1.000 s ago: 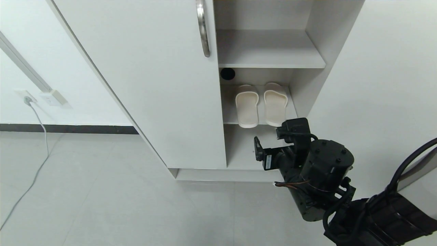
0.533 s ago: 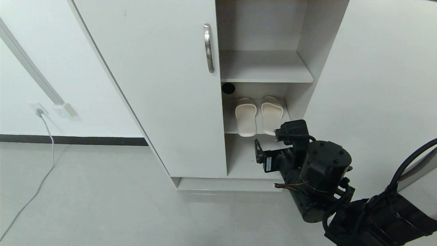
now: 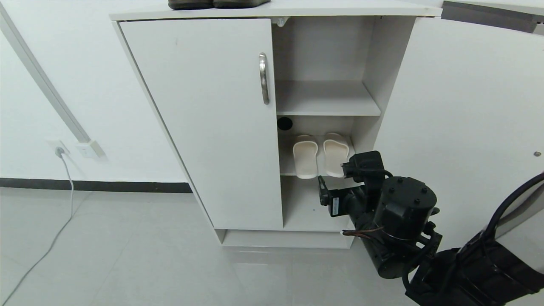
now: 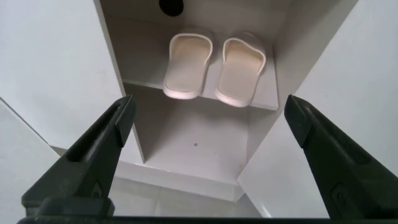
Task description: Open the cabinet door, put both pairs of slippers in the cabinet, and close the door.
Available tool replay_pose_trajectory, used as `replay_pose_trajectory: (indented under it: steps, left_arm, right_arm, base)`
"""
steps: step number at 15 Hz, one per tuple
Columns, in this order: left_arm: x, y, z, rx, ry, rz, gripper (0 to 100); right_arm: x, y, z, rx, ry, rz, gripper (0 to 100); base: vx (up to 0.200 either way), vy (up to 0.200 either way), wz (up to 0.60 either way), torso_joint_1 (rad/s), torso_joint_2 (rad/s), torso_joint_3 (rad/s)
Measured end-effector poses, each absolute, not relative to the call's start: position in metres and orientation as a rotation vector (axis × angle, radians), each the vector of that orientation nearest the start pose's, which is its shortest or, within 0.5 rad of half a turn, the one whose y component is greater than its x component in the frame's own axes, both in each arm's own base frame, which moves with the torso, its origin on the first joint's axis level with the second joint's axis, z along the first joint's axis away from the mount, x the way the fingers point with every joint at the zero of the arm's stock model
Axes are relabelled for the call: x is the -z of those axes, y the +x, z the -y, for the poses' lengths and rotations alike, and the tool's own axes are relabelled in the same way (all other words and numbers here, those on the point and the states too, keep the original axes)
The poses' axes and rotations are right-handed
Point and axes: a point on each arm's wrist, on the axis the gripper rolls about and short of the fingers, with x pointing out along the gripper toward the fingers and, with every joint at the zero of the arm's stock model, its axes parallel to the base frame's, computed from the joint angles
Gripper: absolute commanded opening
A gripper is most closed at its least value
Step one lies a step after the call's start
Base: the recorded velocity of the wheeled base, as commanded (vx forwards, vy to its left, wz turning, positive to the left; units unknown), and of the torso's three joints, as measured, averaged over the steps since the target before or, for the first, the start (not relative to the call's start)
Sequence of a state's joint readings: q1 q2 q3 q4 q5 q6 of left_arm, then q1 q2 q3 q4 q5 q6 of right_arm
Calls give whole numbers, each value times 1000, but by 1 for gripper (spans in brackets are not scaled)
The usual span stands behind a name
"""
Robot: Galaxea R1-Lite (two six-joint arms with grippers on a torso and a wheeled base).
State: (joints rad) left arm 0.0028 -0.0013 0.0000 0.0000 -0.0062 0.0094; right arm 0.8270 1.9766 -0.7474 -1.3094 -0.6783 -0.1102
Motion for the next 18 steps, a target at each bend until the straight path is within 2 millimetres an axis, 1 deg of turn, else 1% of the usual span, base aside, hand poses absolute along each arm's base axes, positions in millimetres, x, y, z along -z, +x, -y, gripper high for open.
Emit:
replay_pose_trajectory:
  steps: [2,18]
  left_arm:
    - [-75,-23,0,4,9,1,0]
    - [-75,-23,0,3,9,1,0]
  right_arm:
    - [-143,243,-244,-146,-59,62,100]
    - [-130,239,-238,-154,-104,23,100]
  base:
    - [0,0,0,0,0,0]
    - [0,200,0,4,1,4]
